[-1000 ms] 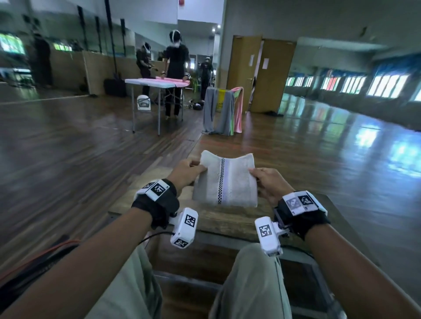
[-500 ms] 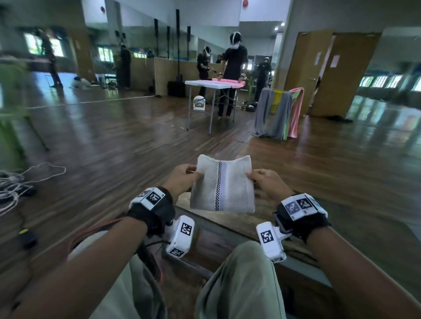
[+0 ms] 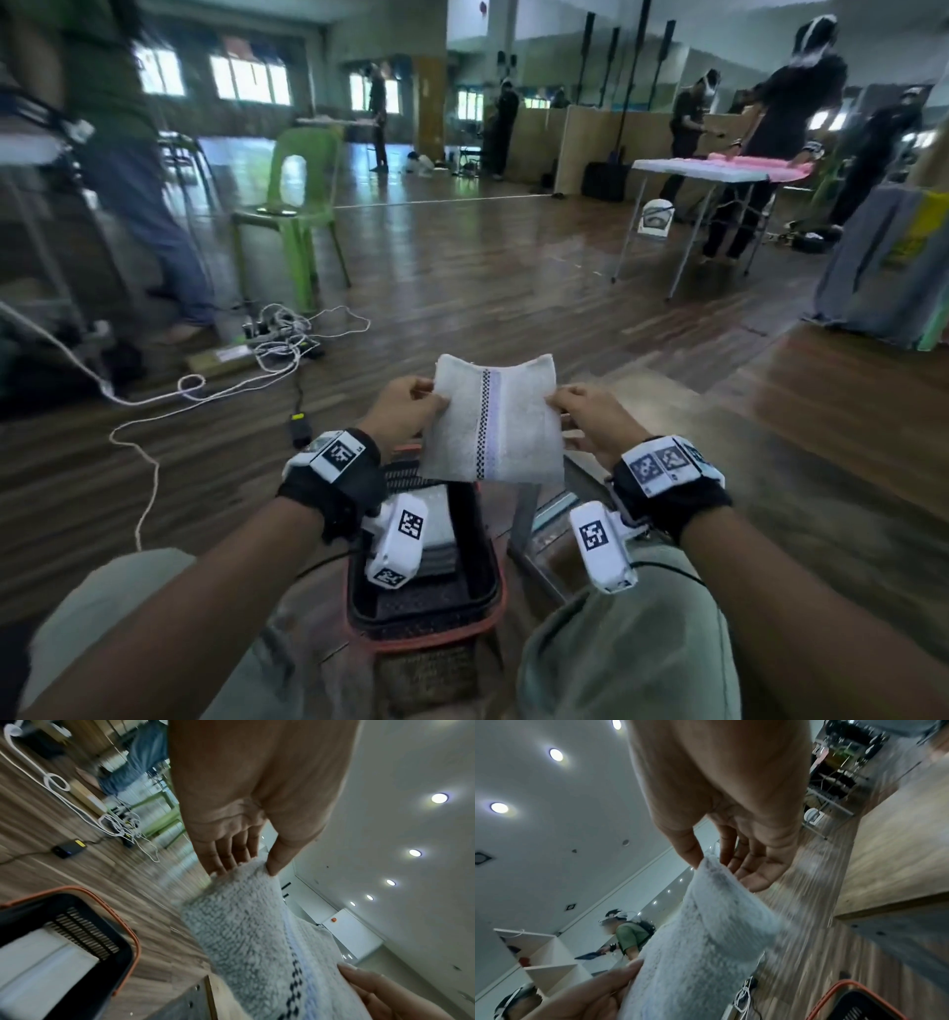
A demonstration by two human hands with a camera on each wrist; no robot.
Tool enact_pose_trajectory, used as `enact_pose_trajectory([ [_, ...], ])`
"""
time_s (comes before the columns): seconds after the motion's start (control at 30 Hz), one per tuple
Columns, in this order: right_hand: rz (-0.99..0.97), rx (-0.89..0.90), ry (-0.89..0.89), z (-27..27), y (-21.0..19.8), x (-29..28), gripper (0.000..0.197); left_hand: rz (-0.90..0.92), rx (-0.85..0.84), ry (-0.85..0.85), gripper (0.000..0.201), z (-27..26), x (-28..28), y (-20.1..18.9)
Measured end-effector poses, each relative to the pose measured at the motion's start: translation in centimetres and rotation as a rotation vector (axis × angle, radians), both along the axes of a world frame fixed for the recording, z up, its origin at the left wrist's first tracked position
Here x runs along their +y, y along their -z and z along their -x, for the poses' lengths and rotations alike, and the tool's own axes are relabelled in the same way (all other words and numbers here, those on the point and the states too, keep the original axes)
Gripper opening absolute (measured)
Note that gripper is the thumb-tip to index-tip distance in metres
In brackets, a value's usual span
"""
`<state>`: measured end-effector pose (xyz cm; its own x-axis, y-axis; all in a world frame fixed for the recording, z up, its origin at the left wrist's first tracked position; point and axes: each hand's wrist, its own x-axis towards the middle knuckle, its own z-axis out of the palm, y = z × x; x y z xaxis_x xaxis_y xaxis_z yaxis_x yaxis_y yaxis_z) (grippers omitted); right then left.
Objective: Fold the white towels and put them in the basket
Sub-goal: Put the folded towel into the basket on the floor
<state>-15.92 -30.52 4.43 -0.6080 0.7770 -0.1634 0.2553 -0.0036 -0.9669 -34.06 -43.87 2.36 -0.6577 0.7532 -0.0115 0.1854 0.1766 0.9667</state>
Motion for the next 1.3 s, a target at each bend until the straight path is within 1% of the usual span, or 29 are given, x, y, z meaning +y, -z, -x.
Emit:
enact_pose_trajectory([
  [0.07,0.011,-0.011,-0.022,2.7,0.5,-0.2,0.009,0.016,-0.011,-0.043,0.028,1.7,-1.2,0.4],
  [0.17,0.008,-0.027,-0.063,6.6,1.3,-0.7,0.015,0.006,-0.042,-0.125,0.029,4.2,-2.7,0.7],
  [0.3,0.018,-0.035,-0.117,10.9,2.4,-1.0,0.011,0.007,-0.067,-0.182,0.024,7.4,-3.7,1.2],
  [0.4,0.042,-0.046,-0.154,13.5,3.8,-0.7,0.01,0.042,-0.086,-0.202,0.014,9.6,-3.8,2.4],
  [0.47,0.067,-0.069,-0.154,15.2,5.2,-0.3,0.009,0.076,-0.105,-0.212,0.015,10.9,-3.5,3.9],
  [0.53,0.103,-0.112,-0.146,16.6,7.1,0.4,0.01,0.104,-0.132,-0.215,0.017,12.2,-2.9,6.1],
  [0.63,0.134,-0.21,-0.126,18.4,10.7,1.5,0.012,0.164,-0.196,-0.222,0.007,13.5,-1.6,10.2],
  [0.7,0.159,-0.298,-0.119,19.6,13.6,2.4,0.011,0.222,-0.253,-0.234,0.018,14.2,-0.5,13.5],
  [0.83,0.162,-0.503,-0.094,21.7,20.9,4.4,0.017,0.339,-0.348,-0.263,0.026,15.1,1.6,20.2],
  [0.9,0.141,-0.586,-0.12,22.6,24.6,5.4,0.016,0.413,-0.348,-0.26,0.029,15.4,2.7,23.1],
  [0.97,0.126,-0.653,-0.125,23.3,27.3,6.1,0.016,0.477,-0.326,-0.233,0.016,16.0,4.0,26.1],
  [1.03,0.091,-0.711,-0.129,24.1,29.4,7.0,0.019,0.505,-0.31,-0.24,0.028,17.2,5.4,30.4],
  [1.07,0.074,-0.732,-0.141,24.5,30.5,7.6,0.02,0.515,-0.305,-0.259,0.029,17.7,6.1,32.1],
  [1.1,0.069,-0.748,-0.152,25.0,31.4,8.1,0.019,0.523,-0.302,-0.282,0.028,18.1,6.7,33.1],
  [1.17,0.07,-0.748,-0.158,26.2,33.2,9.1,0.02,0.521,-0.3,-0.335,0.036,18.2,7.8,32.6],
  [1.2,0.071,-0.737,-0.155,26.8,33.9,9.6,0.02,0.525,-0.293,-0.347,0.038,18.5,8.2,33.1],
  [1.3,0.049,-0.724,-0.16,28.5,35.9,10.7,0.025,0.546,-0.297,-0.387,0.03,19.4,9.5,34.8],
])
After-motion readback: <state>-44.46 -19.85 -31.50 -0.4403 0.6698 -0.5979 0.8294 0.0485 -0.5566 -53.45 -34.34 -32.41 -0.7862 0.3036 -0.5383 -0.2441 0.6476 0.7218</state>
